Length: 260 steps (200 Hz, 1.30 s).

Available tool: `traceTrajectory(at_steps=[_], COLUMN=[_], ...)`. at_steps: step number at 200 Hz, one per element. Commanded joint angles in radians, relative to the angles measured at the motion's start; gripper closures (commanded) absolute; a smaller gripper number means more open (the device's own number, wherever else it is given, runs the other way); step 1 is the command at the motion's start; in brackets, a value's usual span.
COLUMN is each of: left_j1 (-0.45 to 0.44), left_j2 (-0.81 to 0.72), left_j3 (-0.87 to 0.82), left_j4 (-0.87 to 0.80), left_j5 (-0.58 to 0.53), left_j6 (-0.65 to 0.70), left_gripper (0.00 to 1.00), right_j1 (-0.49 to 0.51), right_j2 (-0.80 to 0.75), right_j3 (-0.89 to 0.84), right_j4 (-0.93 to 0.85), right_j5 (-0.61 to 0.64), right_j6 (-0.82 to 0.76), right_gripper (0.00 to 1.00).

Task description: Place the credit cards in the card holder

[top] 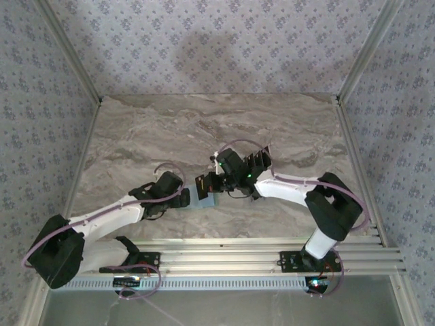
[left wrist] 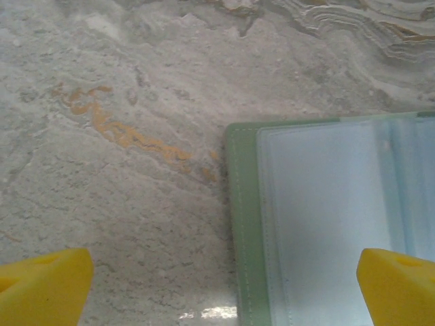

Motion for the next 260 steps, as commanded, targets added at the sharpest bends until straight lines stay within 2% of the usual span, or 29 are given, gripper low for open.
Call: traceTrajectory(at_steps=[1, 41, 90, 156, 222, 260], left_j1=[-0.009, -0.008, -0.011, -0.024, -0.025, -0.026], left_j2=[-0.001, 0.008, 0.013, 0.062, 0.18, 0.184], left_j3=[0.007, 0.012, 0.016, 0.042, 0.091, 0.076], left_j4=[-0.031, -0.027, -0.018, 0.027, 0.065, 0.021], left_j5=[-0.048, -0.054, -0.038, -0.037, -0.06, -0.071], left_j6=[-0.024, -0.023, -0.003, 0.017, 0.034, 0.016], left_gripper=[0.0, 0.0, 0.0, 0.0, 0.0, 0.0], right_j1=[0.019, 0.026, 0.009, 0.001, 0.001, 0.001], right_j2=[0.05, 0.104, 0.073, 0.084, 0.09, 0.098], right_j3=[0.018, -0.005, -0.078, -0.094, -0.086, -0.074], right_j4=[0.031, 0.036, 0.039, 0.046, 0.041, 0.03], right_j5=[-0.01, 0.041, 0.093, 0.09, 0.086, 0.087], right_j6=[0.018, 0.013, 0.02, 0.032, 0.036, 0.041], right_gripper=[1.0, 1.0, 1.0, 1.0, 1.0, 1.0])
